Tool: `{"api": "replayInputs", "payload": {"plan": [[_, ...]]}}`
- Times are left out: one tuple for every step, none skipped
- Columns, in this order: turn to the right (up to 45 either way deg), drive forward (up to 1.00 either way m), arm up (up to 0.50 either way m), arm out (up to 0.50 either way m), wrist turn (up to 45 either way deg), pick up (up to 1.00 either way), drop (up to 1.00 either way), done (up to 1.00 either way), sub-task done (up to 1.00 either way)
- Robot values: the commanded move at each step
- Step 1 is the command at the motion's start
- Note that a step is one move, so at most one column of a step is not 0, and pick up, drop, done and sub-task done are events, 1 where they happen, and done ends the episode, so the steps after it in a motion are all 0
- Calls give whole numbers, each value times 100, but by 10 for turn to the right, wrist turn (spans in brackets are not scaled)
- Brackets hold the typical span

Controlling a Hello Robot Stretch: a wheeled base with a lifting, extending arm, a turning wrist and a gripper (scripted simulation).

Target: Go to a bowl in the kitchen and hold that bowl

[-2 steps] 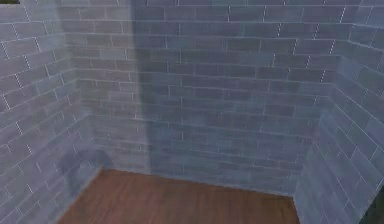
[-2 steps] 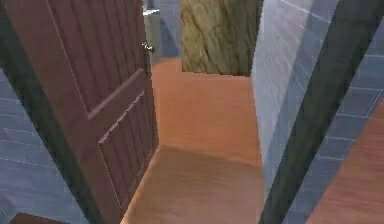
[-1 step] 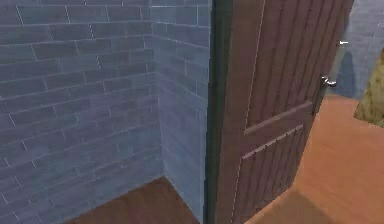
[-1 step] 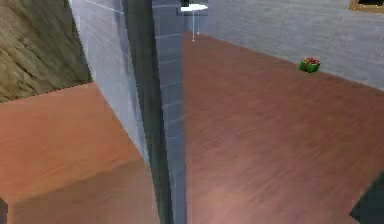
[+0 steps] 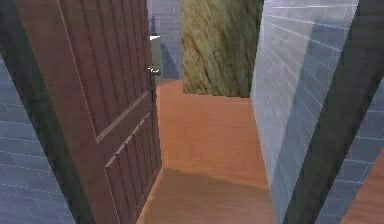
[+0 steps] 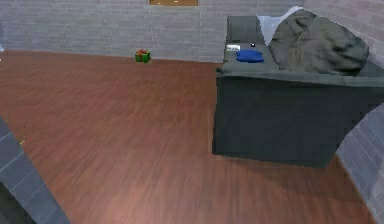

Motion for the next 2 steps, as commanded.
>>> {"api": "replayInputs", "payload": {"plan": [[30, 0, 0, 0, 0, 0, 0, 0, 0], [0, 25, 0, 0, 0, 0, 0, 0, 0]]}}
